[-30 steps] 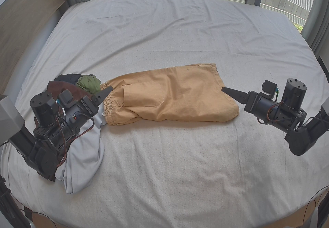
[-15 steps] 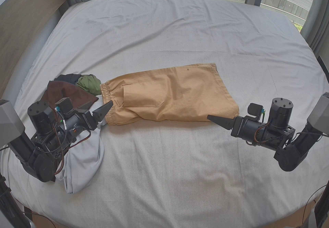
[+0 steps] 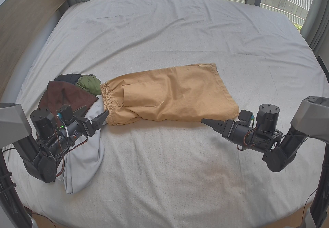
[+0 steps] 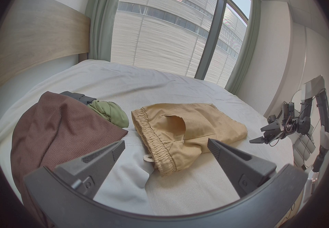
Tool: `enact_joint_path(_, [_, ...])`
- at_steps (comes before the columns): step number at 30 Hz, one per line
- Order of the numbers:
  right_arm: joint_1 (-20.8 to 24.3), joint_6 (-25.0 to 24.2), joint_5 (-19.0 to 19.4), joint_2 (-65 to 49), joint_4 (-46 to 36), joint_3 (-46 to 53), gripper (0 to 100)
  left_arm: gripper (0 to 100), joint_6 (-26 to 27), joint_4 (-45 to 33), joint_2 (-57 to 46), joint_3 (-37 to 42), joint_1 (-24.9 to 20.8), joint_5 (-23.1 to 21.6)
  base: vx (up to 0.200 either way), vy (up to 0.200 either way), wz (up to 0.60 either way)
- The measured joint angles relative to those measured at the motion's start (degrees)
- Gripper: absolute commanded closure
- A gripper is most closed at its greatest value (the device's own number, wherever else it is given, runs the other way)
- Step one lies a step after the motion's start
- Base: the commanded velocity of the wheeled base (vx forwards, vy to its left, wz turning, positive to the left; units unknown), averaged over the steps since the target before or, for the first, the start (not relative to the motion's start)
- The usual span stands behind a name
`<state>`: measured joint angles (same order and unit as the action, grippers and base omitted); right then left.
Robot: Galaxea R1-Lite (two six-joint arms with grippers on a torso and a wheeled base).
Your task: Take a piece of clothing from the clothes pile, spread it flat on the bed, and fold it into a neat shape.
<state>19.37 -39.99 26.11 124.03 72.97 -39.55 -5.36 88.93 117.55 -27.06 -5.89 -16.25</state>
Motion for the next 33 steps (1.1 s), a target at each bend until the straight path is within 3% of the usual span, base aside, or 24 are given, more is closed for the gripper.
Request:
enact_joint_path(4, [-0.2, -0.52, -0.26, 2.44, 1.32, -1.46, 0, 0, -0.02, 0.02, 0.26, -0.06, 0.11, 0.07, 0.0, 0.0, 0.0])
enact_joint_path(10, [-0.2, -0.99, -4.36, 5.46, 3.88, -3.64, 0, 0, -0.05, -0.04, 0.39, -0.11, 0.11, 0.09, 0.0, 0.0, 0.0])
enact_joint_path(21, [0.5, -1.1, -6.39, 10.2, 4.68, -8.52, 0, 0, -0.18, 0.0, 0.2, -0.59, 0.66, 0.18, 0.0, 0.0, 0.0])
enact_joint_path(33, [1.41, -0.77, -9.29, 16.54, 3.39, -21.36, 0, 0, -0.46, -0.02, 0.13, -0.99, 1.26, 0.11, 0.0, 0.0, 0.0])
